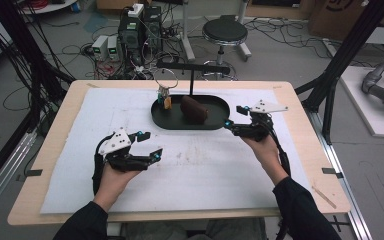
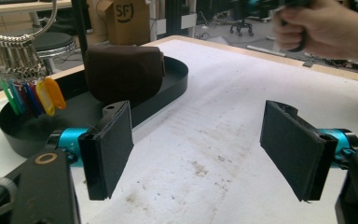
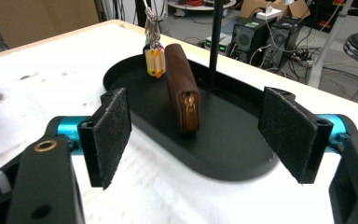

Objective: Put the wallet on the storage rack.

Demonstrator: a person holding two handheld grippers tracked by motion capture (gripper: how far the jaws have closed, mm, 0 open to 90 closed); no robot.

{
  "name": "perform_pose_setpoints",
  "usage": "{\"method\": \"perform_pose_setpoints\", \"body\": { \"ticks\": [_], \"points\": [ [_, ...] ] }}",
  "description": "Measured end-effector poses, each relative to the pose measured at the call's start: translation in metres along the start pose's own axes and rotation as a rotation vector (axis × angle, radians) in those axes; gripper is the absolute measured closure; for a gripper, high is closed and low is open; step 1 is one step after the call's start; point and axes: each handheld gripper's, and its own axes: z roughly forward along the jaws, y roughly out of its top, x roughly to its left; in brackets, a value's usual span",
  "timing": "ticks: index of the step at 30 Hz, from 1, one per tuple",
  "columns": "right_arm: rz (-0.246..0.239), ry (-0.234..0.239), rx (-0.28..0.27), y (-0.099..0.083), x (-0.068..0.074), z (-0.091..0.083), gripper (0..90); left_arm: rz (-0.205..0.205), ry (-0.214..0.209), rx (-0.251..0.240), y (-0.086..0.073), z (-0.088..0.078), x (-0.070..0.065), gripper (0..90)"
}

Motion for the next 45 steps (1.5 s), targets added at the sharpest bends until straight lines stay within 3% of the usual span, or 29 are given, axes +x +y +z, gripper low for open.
{"method": "perform_pose_setpoints", "body": {
  "ticks": [12,15,19,29,45],
  "points": [
    [0.025,0.008,-0.003,-0.036,-0.003,-0.057,22.1,0.020,0.055,0.011,-0.003,-0.014,0.008,22.8],
    [0.039,-0.025,-0.032,-0.047,-0.007,-0.064,21.6,0.024,0.060,0.013,-0.006,-0.019,0.009,21.8],
    [0.055,-0.062,-0.028,-0.053,-0.013,-0.071,21.6,0.034,0.087,0.013,-0.007,-0.026,0.010,21.8],
    [0.075,-0.095,-0.008,-0.060,-0.023,-0.076,21.3,0.034,0.137,0.019,-0.011,-0.036,0.018,21.8],
    [0.063,-0.100,0.037,-0.064,-0.027,-0.074,21.3,0.052,0.129,0.031,-0.011,-0.036,0.019,21.8]
  ]
}}
